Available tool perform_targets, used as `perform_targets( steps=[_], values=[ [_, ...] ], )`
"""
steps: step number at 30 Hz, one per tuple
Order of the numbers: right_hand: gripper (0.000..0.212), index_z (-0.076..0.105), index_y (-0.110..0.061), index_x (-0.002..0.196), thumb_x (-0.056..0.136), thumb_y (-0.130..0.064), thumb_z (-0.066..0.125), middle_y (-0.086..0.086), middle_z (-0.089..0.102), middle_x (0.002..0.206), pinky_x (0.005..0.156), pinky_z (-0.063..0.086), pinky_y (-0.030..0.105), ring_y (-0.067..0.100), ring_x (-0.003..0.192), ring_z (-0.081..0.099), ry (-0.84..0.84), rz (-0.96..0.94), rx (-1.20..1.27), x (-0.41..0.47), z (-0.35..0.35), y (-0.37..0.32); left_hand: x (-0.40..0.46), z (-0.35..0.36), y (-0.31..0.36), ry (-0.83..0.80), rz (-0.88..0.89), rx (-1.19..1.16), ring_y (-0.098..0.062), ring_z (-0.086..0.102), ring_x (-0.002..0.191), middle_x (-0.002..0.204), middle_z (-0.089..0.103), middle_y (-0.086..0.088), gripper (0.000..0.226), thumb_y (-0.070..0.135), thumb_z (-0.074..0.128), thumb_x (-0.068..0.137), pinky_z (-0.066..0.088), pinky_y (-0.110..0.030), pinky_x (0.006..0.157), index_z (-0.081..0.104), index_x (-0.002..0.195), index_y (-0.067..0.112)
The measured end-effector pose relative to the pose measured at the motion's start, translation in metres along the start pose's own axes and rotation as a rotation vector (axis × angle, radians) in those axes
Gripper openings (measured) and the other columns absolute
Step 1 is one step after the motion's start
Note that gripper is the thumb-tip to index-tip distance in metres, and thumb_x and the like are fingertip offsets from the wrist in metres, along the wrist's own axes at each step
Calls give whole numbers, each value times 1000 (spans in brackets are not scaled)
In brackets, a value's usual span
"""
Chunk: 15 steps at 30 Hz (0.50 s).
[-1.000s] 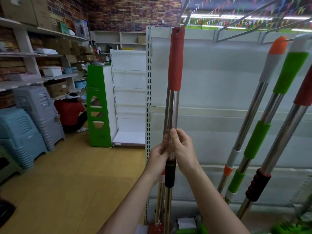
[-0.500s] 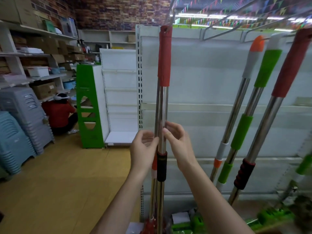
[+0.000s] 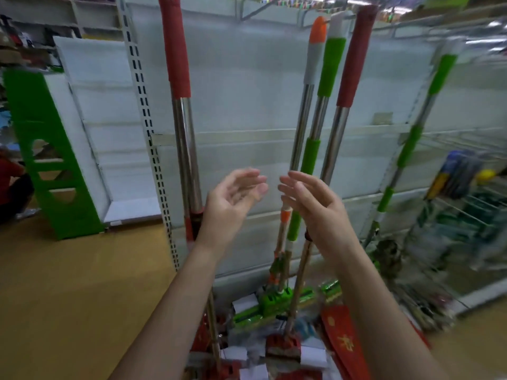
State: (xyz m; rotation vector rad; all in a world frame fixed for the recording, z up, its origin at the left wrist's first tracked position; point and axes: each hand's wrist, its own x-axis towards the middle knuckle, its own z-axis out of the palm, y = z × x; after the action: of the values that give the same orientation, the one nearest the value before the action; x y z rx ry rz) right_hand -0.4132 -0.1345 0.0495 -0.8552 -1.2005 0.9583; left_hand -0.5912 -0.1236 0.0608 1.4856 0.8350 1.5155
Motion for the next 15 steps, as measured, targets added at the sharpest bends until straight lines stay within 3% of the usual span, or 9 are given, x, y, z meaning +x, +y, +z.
perform_targets(
  steps=[5,10,15],
  values=[
    [44,68,-16,124,84,-36,70,10,74,125,108,50,44,26,122,69,90,-13,36,-27,-48,-3,-14,41,-15,-70,-38,-19,-23,73,109,113,77,-7,25,15,73,89,55,-48,103,69,114,14],
    [43,65,-13,125,86,-29,68,10,75,123,108,51,42,28,122,68,106,-21,85,-32,-88,1,-21,79,-26,-97,-65,-5,-23,72,112,116,75,-9,30,10,74,89,54,-46,105,67,118,12],
    [53,63,-14,131,83,-35,70,8,72,130,106,52,39,22,125,67,83,-35,69,-16,-131,-6,-13,115,-25,-18,-63,1,-24,71,114,119,75,-10,38,19,75,84,52,-47,108,66,120,9]
  ],
)
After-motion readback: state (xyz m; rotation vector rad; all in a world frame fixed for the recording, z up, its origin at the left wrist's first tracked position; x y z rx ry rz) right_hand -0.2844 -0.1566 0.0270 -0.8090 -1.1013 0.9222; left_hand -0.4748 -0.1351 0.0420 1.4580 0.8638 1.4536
